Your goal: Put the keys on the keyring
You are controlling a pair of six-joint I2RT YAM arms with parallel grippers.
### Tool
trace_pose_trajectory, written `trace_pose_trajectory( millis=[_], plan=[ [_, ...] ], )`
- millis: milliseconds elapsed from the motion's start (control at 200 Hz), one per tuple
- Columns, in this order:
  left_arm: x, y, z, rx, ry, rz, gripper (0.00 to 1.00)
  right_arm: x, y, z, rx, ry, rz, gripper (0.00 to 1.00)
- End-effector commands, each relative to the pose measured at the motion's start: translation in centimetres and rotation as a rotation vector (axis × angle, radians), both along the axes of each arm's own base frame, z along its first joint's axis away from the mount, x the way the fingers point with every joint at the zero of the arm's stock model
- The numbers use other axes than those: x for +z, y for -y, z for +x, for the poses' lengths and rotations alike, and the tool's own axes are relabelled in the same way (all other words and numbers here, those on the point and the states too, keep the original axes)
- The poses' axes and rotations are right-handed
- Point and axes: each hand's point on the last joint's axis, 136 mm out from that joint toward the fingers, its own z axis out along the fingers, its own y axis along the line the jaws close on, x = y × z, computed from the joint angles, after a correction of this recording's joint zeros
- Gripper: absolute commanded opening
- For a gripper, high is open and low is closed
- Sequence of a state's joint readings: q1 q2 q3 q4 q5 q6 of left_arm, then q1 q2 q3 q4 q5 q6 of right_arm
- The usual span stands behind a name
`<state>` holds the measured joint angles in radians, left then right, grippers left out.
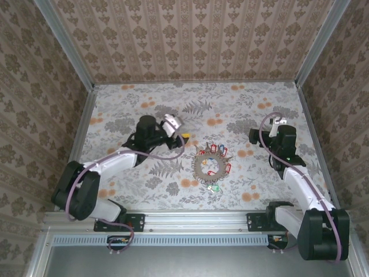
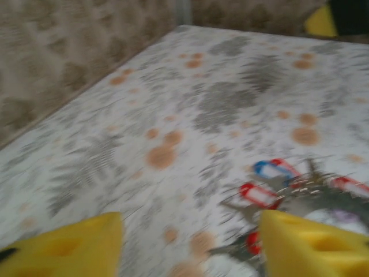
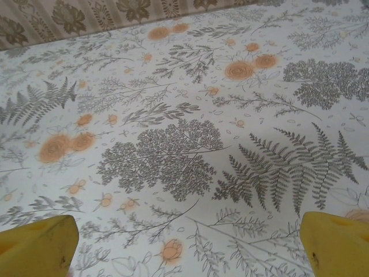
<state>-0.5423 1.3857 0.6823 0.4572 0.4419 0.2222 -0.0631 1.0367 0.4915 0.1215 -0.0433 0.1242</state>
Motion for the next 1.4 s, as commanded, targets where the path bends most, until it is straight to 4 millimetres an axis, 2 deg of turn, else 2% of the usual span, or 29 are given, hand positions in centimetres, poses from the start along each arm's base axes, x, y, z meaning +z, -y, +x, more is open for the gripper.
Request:
trace_pose_trajectory(
  millis=[0, 40, 60, 105, 295, 445, 485, 700, 745, 790, 885, 990, 1075, 1105, 1245, 1395],
  plan=[
    [1.6, -4.3, 2.4, 0.222, 0.048, -0.052, 1.0, -0.6, -0.1, 0.9, 0.019, 0.06, -0.084, 0.99],
    [1.3, -5.5, 2.5, 0.264, 0.042, -0.041, 1.0, -0.8, -0.6, 1.2, 0.037, 0.07, -0.107, 1.0],
    [1.2, -7.0, 3.2, 0.318, 0.037, -0.034, 1.0, -0.9, -0.7, 1.4, 0.044, 0.073, -0.124, 0.99],
    [0.9, -9.0, 3.7, 0.397, 0.027, -0.021, 1.0, -1.2, -1.0, 1.8, 0.05, 0.069, -0.16, 1.0],
    [-0.5, -16.4, 4.3, 0.659, -0.004, 0.002, 1.0, -1.7, -2.2, 3.8, 0.09, 0.123, -0.199, 0.99],
    [-2.4, -20.5, 4.0, 0.781, -0.023, 0.024, 1.0, -1.8, -3.4, 4.9, 0.122, 0.199, -0.196, 0.99],
    [-2.9, -21.4, 3.9, 0.805, -0.025, 0.018, 1.0, -3.0, -4.0, 5.2, 0.15, 0.18, -0.206, 0.99],
    [-5.7, -22.9, 3.5, 0.817, -0.03, 0.026, 1.0, -2.8, -3.4, 3.9, 0.108, 0.257, -0.202, 1.0],
    [-6.0, -23.1, 3.5, 0.818, -0.025, 0.013, 1.0, -3.8, -3.6, 3.6, 0.123, 0.276, -0.203, 0.99],
    [-6.0, -23.0, 3.6, 0.806, -0.016, 0.003, 1.0, -3.6, -3.5, 3.9, 0.102, 0.324, -0.223, 1.0],
    [-5.9, -22.3, 3.7, 0.757, 0.013, 0.009, 1.0, -4.3, -2.8, 4.7, 0.075, 0.218, -0.203, 0.99],
    [-5.9, -21.8, 4.3, 0.718, 0.049, 0.017, 1.0, -4.6, -0.7, 5.6, -0.038, 0.161, -0.179, 1.0],
    [-6.3, -21.6, 4.8, 0.697, 0.072, 0.019, 1.0, -4.7, -0.5, 5.7, -0.042, 0.159, -0.173, 0.99],
    [-7.0, -21.8, 5.1, 0.699, 0.054, 0.017, 1.0, -4.6, -0.5, 5.7, -0.043, 0.164, -0.175, 0.99],
    [-7.0, -23.6, 5.2, 0.746, 0.048, -0.064, 1.0, -4.6, -0.5, 5.7, -0.041, 0.163, -0.172, 0.99],
    [-8.1, -24.1, 6.1, 0.77, 0.038, -0.073, 1.0, -4.5, -0.5, 5.7, -0.042, 0.165, -0.172, 1.0]
  ],
)
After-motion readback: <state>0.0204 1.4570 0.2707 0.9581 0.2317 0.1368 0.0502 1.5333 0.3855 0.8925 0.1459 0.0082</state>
